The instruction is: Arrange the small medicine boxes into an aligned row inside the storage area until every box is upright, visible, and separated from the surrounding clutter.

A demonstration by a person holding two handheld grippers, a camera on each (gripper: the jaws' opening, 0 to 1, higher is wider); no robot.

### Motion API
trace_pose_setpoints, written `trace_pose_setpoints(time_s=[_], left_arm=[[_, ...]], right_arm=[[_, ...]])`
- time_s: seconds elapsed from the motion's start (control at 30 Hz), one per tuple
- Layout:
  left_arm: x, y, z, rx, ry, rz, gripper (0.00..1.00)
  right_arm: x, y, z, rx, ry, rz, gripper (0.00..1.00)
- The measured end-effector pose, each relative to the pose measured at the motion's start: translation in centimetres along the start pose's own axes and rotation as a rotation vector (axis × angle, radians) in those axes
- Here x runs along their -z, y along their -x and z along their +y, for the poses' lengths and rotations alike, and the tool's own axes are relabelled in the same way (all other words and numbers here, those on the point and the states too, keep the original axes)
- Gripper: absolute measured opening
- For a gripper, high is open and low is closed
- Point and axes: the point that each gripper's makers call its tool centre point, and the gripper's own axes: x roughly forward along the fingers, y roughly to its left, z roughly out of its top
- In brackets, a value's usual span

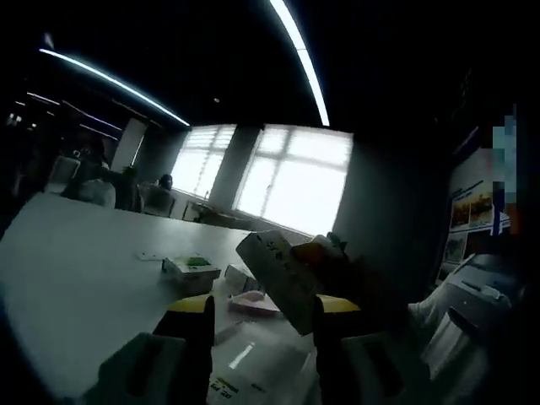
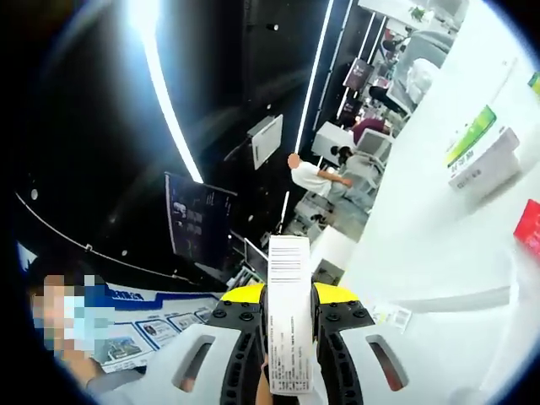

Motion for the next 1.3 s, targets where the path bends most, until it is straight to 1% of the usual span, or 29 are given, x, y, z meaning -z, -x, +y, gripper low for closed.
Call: trace_pose_setpoints(time_s=[0.07,0.23,0.37,0.47,0.6,0.7,0.9,1.07,1.1,1.13,1.2,1.23,1.3], left_arm=[[0.5,0.1,0.1,-0.015,-0.065,0.036,0.45],[0.8,0.3,0.2,-0.016,-0.095,0.073,0.46],[0.8,0.7,0.5,-0.037,-0.120,0.080,0.51],[0.8,1.1,0.8,-0.052,-0.138,0.084,0.52],[0.7,1.6,1.2,-0.065,-0.142,0.089,0.52],[0.6,2.2,1.4,-0.079,-0.156,0.087,0.52],[0.2,3.6,1.9,-0.100,-0.153,0.052,0.52],[-0.1,4.0,2.3,-0.105,-0.157,0.042,0.52],[-0.1,4.1,2.3,-0.106,-0.157,0.040,0.53],[0.0,4.2,2.4,-0.107,-0.155,0.036,0.53],[0.3,4.4,2.5,-0.111,-0.145,0.033,0.56],[0.4,4.5,2.6,-0.114,-0.138,0.033,0.57],[0.8,4.6,2.7,-0.118,-0.128,0.037,0.59]], right_arm=[[0.2,0.0,-0.2,0.007,-0.002,0.010,0.19],[0.4,0.3,0.0,0.004,-0.010,0.019,0.19],[0.5,0.4,-0.2,0.019,-0.017,0.028,0.19],[0.8,0.4,-0.3,0.028,-0.027,0.044,0.19],[1.1,0.4,-0.3,0.036,-0.050,0.052,0.19],[1.6,0.4,-0.3,0.043,-0.065,0.064,0.19],[2.4,0.4,-0.3,0.075,-0.087,0.107,0.19],[2.7,0.4,-1.2,0.115,-0.109,0.111,0.19],[2.5,1.3,-1.6,0.127,-0.118,0.113,0.19],[2.5,1.5,-1.8,0.141,-0.121,0.117,0.19],[2.8,1.7,-2.2,0.169,-0.106,0.128,0.19],[3.0,1.8,-2.4,0.184,-0.084,0.136,0.19],[3.1,1.9,-2.5,0.198,-0.063,0.146,0.19]])
